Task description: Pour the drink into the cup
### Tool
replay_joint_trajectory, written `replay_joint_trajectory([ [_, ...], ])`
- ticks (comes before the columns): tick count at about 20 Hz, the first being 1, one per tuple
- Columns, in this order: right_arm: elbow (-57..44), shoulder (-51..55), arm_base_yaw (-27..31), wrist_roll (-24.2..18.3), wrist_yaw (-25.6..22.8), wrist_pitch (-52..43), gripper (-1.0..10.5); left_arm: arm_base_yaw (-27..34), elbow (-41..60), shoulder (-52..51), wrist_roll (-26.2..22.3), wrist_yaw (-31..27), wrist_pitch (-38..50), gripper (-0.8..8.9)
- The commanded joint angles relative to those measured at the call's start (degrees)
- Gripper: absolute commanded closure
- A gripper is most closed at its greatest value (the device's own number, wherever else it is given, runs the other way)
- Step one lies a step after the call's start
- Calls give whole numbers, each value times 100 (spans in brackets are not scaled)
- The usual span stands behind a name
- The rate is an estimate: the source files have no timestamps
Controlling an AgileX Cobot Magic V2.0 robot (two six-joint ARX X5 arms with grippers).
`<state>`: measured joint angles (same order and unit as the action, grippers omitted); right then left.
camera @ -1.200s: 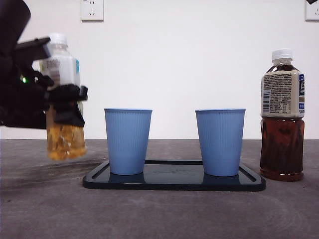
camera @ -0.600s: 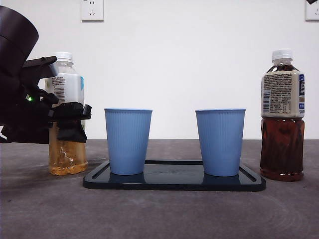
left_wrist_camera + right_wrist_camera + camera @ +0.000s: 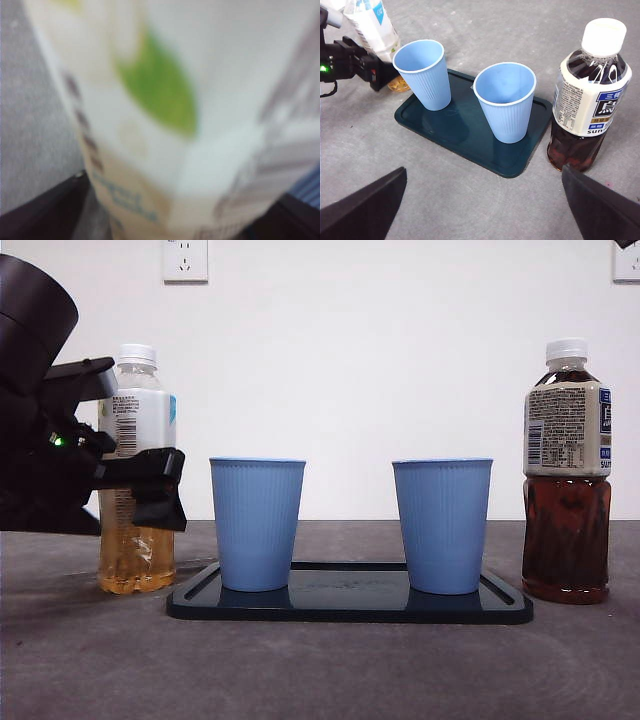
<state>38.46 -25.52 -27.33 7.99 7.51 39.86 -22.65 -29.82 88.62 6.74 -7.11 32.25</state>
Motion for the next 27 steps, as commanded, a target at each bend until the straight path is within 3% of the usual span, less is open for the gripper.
replay_joint_trajectory([
  [1, 68, -13, -35, 79, -4, -39, 461, -22, -72, -92, -48, 13, -192, 277],
  [7, 66, -13, -35, 83, -4, -39, 461, -24, -74, -1008, -39, 13, -1290, 277],
  [17, 66, -24, -33, 83, -11, -39, 461, -153, -210, -3915, 162, 164, -4627, 297],
  [20, 63, -70, -33, 83, -9, -26, 462, -260, -350, -4653, 302, 820, -5449, 379],
  [23, 59, -216, -33, 79, -7, 55, 462, -323, -365, -5224, 507, 1014, -5847, 402],
  [25, 42, -348, -33, 76, -7, 68, 491, -334, -365, -5554, 560, 1016, -6026, 547],
  [27, 20, -496, -35, 74, -4, 46, 647, -334, -365, -5777, 560, 1014, -6140, 692],
])
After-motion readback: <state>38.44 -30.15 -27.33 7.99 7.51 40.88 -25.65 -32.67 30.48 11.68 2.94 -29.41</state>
